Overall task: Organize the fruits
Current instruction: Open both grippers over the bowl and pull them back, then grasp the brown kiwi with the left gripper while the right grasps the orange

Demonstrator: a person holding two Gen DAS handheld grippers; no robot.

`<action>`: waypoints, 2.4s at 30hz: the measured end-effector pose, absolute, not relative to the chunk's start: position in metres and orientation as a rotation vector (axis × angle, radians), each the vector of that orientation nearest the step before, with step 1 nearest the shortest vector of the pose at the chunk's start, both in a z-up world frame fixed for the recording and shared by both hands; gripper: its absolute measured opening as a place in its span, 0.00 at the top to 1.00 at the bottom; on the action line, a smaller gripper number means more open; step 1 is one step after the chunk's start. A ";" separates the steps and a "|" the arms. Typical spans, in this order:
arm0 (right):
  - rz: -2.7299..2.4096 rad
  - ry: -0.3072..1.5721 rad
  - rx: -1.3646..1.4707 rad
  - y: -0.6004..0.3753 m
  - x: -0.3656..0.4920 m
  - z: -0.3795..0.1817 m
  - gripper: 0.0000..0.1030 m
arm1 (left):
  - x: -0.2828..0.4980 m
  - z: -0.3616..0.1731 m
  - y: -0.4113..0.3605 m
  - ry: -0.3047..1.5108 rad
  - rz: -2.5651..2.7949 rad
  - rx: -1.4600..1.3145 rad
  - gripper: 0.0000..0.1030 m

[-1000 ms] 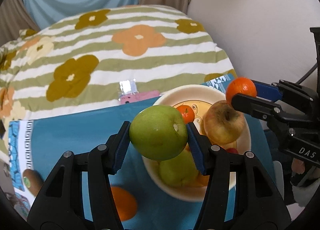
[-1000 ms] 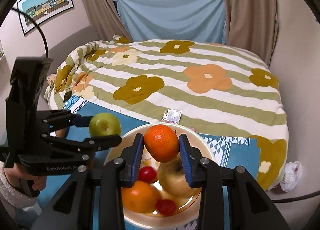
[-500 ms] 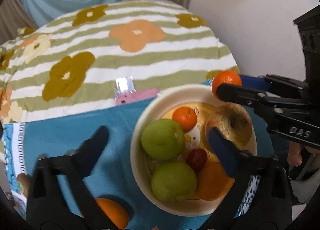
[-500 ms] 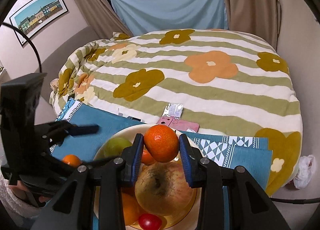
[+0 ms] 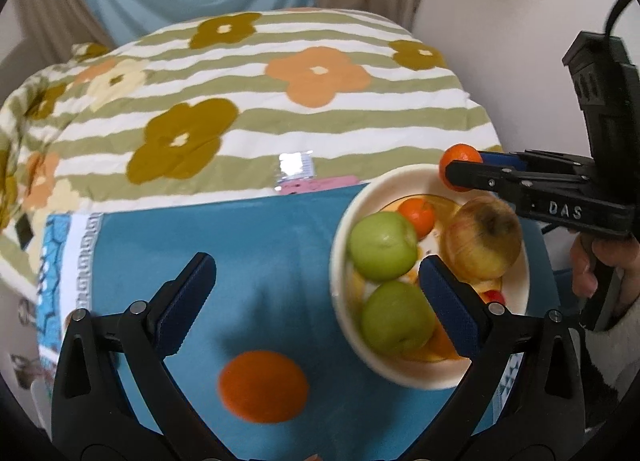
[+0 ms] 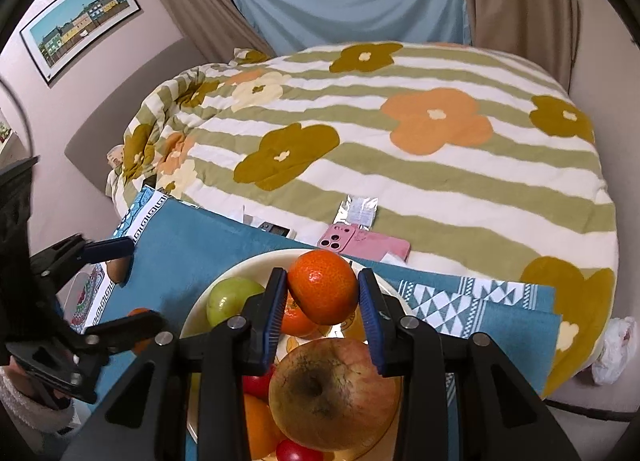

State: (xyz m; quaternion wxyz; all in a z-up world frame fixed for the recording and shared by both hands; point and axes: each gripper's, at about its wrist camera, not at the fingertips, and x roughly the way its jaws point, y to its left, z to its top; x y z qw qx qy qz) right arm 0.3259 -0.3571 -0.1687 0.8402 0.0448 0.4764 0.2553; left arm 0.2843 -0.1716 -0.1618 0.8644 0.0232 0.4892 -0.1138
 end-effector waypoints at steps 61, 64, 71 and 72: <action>0.197 0.878 0.095 -0.202 0.166 -0.104 0.01 | 0.177 -0.126 0.052 0.879 -0.187 0.226 0.00; 0.153 0.894 0.120 -0.193 0.166 -0.117 0.01 | 0.185 -0.140 0.057 0.885 -0.263 0.259 0.00; 0.078 0.940 0.140 -0.170 0.164 -0.148 0.01 | 0.209 -0.172 0.062 0.893 -0.408 0.315 0.00; 0.065 0.949 0.145 -0.166 0.164 -0.154 0.01 | 0.212 -0.177 0.062 0.893 -0.426 0.329 0.00</action>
